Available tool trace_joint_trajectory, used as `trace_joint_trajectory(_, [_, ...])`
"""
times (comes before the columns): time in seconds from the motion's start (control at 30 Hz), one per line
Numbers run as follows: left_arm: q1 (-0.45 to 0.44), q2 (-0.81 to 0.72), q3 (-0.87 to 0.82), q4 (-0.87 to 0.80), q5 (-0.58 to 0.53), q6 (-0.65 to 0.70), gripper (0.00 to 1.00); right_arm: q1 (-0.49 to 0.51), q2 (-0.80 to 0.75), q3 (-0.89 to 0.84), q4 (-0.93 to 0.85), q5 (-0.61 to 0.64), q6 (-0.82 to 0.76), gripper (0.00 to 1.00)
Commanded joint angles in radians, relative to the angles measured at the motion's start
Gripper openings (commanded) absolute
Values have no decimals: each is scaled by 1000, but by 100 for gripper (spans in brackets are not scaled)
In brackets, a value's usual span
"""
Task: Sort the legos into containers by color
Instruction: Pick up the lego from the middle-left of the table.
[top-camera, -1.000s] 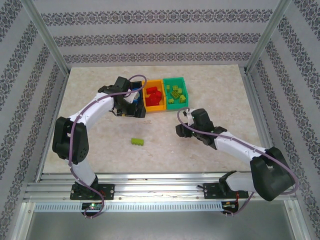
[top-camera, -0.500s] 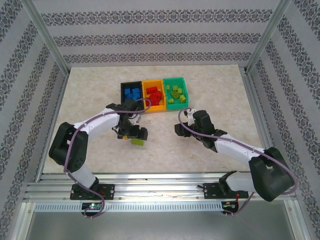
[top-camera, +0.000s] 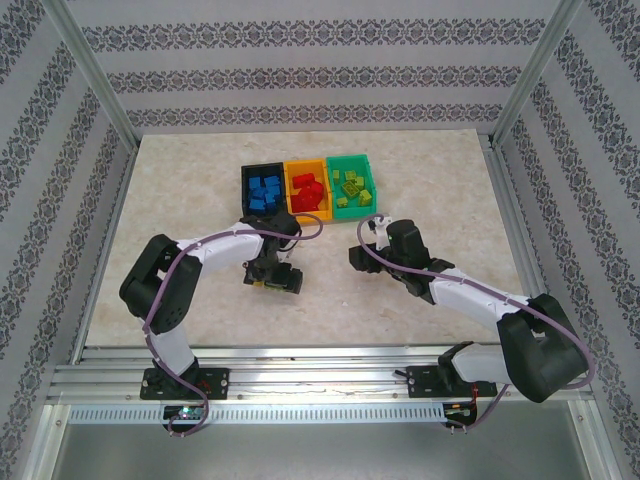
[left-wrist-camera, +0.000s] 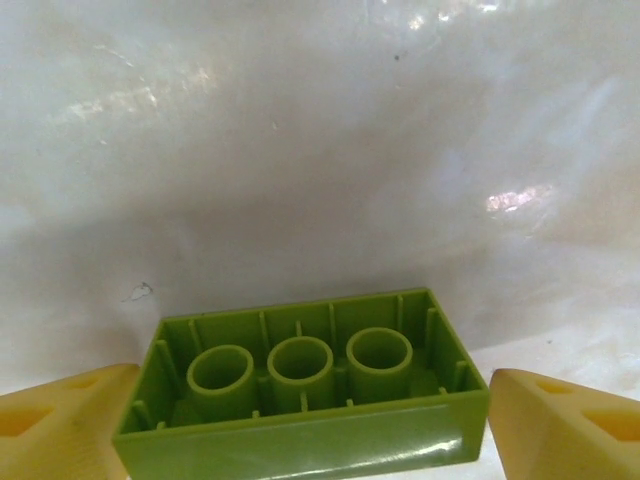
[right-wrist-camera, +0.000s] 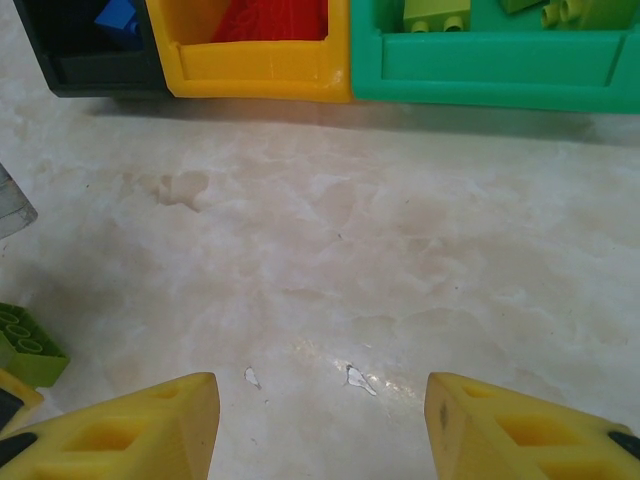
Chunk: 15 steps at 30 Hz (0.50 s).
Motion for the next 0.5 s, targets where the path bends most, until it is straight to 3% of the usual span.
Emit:
trace_joint_trajectory(0.0, [-12, 16, 21, -24, -27, -11, 84, -7, 1, 4, 21, -18, 11, 57])
trace_joint_trajectory(0.2, [-17, 24, 53, -32, -15, -4, 71, -12, -4, 0, 21, -13, 11, 57])
trace_joint_trajectory(0.37, [-20, -1, 118, -50, 10, -2, 69, -32, -17, -11, 32, -22, 32, 57])
trace_joint_trajectory(0.47, [-20, -9, 190, -52, 36, -2, 68, -90, -11, -34, 84, -97, 88, 57])
